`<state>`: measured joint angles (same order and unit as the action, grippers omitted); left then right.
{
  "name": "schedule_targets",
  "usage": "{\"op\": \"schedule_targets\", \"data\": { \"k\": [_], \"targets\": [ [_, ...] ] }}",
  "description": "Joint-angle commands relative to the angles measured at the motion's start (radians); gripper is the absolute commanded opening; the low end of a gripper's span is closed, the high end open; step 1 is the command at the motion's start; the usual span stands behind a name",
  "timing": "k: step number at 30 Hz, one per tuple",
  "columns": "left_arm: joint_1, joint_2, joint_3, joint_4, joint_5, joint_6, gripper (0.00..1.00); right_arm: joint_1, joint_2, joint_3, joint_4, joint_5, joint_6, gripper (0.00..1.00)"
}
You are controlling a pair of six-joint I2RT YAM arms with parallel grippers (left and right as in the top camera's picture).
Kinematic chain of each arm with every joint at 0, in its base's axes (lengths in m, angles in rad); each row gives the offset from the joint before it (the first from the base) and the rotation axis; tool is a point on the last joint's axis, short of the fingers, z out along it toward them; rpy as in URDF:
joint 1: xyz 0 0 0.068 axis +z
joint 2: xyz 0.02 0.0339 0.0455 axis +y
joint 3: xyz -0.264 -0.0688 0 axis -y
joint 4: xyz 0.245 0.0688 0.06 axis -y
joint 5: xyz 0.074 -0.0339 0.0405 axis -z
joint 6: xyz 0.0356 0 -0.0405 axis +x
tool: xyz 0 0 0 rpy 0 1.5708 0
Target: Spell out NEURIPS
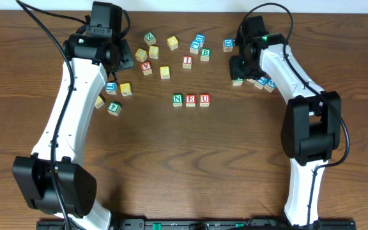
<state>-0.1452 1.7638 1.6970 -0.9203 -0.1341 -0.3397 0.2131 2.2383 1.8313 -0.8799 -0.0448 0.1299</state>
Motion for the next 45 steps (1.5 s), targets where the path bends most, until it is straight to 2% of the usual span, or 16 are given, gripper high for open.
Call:
{"op": "schedule_targets", "data": {
  "k": [1,32,34,38,45],
  "targets": [
    [0.005,-0.005,0.009,-0.006,-0.017,0.006,0.50,0.006,0.014,-0.002,-0.002,0.008,0.016,0.53],
    [0.005,-0.005,0.009,-0.006,-0.017,0.006,0.50,0.009,0.068,-0.027,0.058,0.009,0.023,0.52],
    [0.005,-0.005,0.009,-0.006,-0.017,0.006,0.50,0.010,0.068,-0.027,0.058,0.009,0.023,0.48],
    [0.004,-0.005,0.009,-0.006,-0.017,0.006,0.50,0.010,0.068,-0.027,0.058,0.009,0.035,0.34],
    [0.005,-0.005,0.009,-0.006,-0.017,0.006,0.49,0.010,0.060,-0.022,0.036,0.008,0.042,0.26]
  ]
}}
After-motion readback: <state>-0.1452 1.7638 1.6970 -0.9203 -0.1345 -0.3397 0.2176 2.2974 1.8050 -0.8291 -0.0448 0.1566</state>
